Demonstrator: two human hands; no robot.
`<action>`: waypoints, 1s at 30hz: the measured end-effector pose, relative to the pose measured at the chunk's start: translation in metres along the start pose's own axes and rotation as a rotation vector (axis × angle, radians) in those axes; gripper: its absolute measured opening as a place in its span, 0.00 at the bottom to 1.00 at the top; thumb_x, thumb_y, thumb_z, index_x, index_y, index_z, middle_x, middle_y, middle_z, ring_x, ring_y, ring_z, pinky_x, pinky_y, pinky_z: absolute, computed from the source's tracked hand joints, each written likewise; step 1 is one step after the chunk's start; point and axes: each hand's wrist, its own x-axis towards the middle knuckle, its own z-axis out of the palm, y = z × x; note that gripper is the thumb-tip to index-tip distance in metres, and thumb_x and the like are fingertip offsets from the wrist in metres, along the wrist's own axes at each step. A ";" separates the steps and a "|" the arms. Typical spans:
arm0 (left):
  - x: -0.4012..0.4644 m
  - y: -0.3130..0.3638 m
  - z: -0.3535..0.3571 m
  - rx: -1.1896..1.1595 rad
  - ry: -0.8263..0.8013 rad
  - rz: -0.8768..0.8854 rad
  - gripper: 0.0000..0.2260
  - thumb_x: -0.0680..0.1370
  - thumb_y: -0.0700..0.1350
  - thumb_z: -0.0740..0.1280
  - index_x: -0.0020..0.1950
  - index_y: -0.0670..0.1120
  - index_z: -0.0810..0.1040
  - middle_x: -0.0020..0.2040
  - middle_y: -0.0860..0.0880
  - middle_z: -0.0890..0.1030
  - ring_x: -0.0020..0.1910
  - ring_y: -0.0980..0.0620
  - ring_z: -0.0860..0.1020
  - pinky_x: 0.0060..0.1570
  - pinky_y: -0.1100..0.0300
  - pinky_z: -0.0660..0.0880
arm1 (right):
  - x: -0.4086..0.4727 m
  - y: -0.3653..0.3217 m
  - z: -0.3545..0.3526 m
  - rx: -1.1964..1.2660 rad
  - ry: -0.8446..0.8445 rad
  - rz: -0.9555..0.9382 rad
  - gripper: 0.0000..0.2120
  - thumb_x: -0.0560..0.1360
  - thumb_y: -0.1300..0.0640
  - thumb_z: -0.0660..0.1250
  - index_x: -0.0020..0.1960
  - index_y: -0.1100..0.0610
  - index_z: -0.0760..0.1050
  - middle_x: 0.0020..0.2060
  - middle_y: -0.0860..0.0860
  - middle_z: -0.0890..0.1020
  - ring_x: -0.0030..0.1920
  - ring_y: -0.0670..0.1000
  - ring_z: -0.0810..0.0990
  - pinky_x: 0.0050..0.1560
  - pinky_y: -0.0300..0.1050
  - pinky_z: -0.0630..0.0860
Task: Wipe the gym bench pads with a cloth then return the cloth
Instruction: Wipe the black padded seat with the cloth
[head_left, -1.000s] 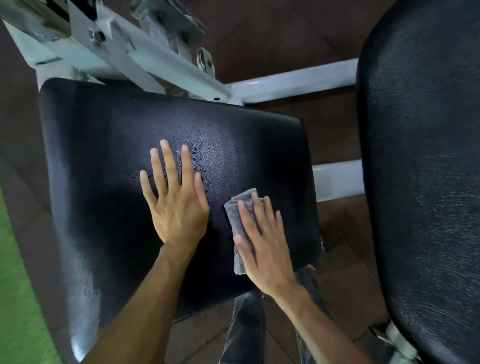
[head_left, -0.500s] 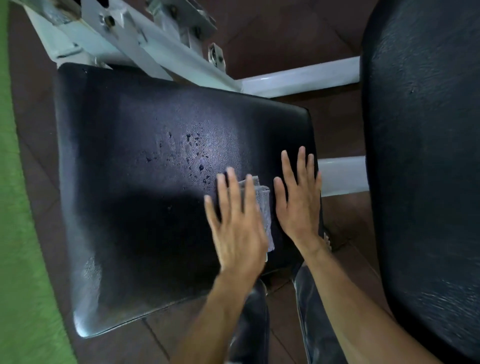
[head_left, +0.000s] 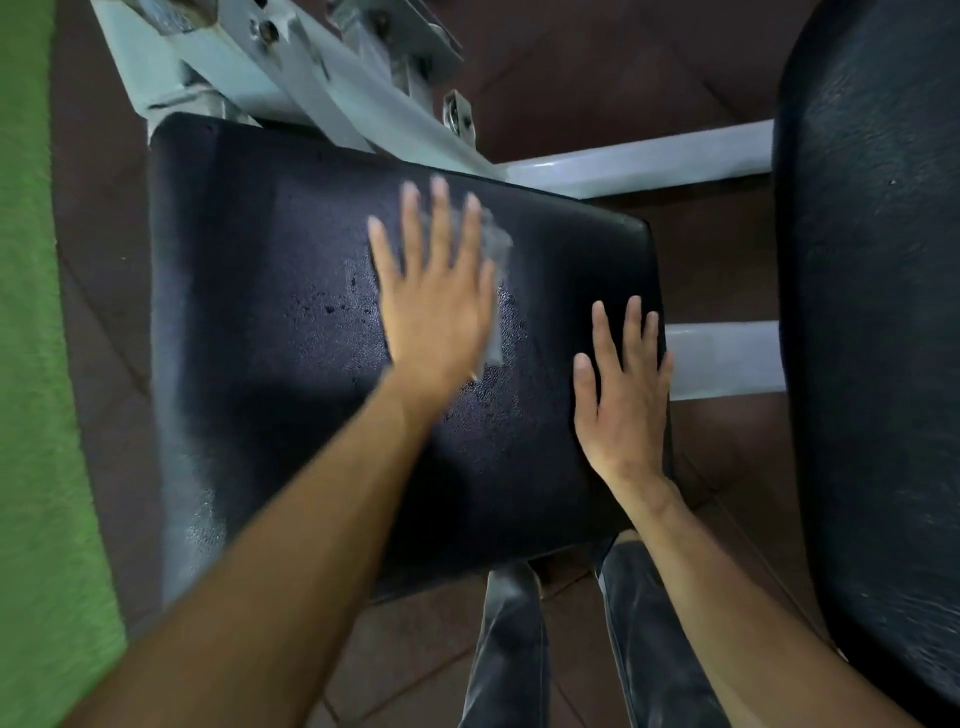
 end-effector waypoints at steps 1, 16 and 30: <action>0.013 -0.015 -0.005 0.008 0.006 -0.036 0.26 0.85 0.56 0.43 0.82 0.50 0.46 0.83 0.44 0.45 0.81 0.40 0.44 0.76 0.35 0.41 | 0.000 -0.003 -0.001 0.000 -0.008 0.009 0.26 0.83 0.45 0.46 0.80 0.48 0.49 0.80 0.53 0.46 0.80 0.55 0.42 0.77 0.62 0.46; -0.010 -0.033 -0.023 -0.152 -0.008 -0.144 0.27 0.85 0.56 0.44 0.82 0.47 0.51 0.83 0.47 0.49 0.81 0.44 0.44 0.77 0.39 0.40 | 0.004 -0.020 0.007 -0.096 -0.014 -0.020 0.27 0.83 0.41 0.45 0.80 0.45 0.45 0.80 0.53 0.45 0.80 0.56 0.42 0.77 0.63 0.48; -0.030 0.007 0.004 0.006 0.044 -0.108 0.25 0.87 0.51 0.45 0.82 0.44 0.49 0.82 0.42 0.48 0.81 0.42 0.47 0.79 0.41 0.47 | 0.003 -0.022 0.005 -0.064 0.009 -0.014 0.27 0.83 0.42 0.48 0.80 0.45 0.48 0.80 0.53 0.47 0.80 0.55 0.43 0.77 0.62 0.48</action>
